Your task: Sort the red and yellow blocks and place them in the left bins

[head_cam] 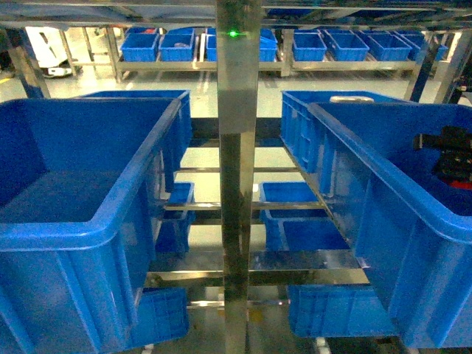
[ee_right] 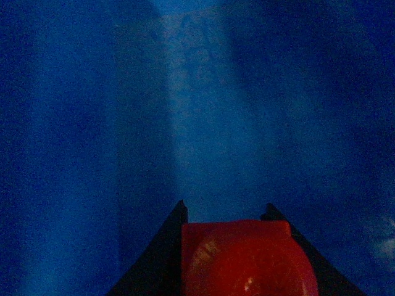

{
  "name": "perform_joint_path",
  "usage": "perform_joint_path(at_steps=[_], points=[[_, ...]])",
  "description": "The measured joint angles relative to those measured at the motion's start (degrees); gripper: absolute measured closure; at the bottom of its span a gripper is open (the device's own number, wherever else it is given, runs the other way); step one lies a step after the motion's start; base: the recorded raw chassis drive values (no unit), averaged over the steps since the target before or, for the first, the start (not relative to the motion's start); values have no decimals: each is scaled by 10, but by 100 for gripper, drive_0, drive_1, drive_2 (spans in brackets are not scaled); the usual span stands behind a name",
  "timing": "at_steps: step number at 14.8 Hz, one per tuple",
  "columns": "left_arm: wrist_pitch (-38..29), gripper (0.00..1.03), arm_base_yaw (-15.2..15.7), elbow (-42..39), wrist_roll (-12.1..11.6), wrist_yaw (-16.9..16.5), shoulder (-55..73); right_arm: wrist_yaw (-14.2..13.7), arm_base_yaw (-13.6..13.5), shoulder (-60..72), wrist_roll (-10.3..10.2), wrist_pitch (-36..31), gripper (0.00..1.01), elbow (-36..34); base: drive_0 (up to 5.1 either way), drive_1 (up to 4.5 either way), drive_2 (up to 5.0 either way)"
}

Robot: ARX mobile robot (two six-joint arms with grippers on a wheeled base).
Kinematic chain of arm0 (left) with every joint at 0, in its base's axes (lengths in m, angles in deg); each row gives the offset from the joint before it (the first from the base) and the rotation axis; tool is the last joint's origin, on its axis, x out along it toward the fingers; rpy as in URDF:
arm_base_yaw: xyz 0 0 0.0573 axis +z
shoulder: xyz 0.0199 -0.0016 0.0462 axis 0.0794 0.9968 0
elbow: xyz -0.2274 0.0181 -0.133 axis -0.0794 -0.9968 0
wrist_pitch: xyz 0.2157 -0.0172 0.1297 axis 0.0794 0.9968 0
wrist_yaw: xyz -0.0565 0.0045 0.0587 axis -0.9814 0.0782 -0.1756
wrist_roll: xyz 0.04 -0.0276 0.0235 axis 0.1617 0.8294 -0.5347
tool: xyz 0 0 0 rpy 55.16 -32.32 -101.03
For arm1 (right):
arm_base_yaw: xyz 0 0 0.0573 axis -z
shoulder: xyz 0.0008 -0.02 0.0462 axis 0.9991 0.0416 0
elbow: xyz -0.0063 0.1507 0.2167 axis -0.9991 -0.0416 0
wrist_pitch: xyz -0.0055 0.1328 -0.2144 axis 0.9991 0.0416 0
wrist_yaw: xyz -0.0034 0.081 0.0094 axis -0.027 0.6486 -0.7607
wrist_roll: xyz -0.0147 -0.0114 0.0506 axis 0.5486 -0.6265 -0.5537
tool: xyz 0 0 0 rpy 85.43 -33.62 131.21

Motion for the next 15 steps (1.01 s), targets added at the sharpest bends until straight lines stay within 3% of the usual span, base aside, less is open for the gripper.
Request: perform_joint_path(at_steps=[3,4,5,7,10,11,12,14,15], points=[[0,76,0,0,0,0,0,-5,-3,-41,17,-76,38,-44,0,0,0],[0,76,0,0,0,0,0,0,-4,-115,46,-123,15,-119,0,0,0],[0,76,0,0,0,0,0,21,-6,-224,78,-156,2,-214,0,0,0],[0,76,0,0,0,0,0,52,-3,-381,100,-147,3,-314,0,0,0],[0,76,0,0,0,0,0,107,30,-642,94,-21,3,-413,0,0,0],[0,76,0,0,0,0,0,110,35,-720,93,28,3,-433,0,0,0],[0,76,0,0,0,0,0,120,49,-800,90,88,3,-449,0,0,0],[0,76,0,0,0,0,0,147,90,-918,56,201,3,-468,0,0,0],[0,76,0,0,0,0,0,155,92,-941,45,219,3,-473,0,0,0]])
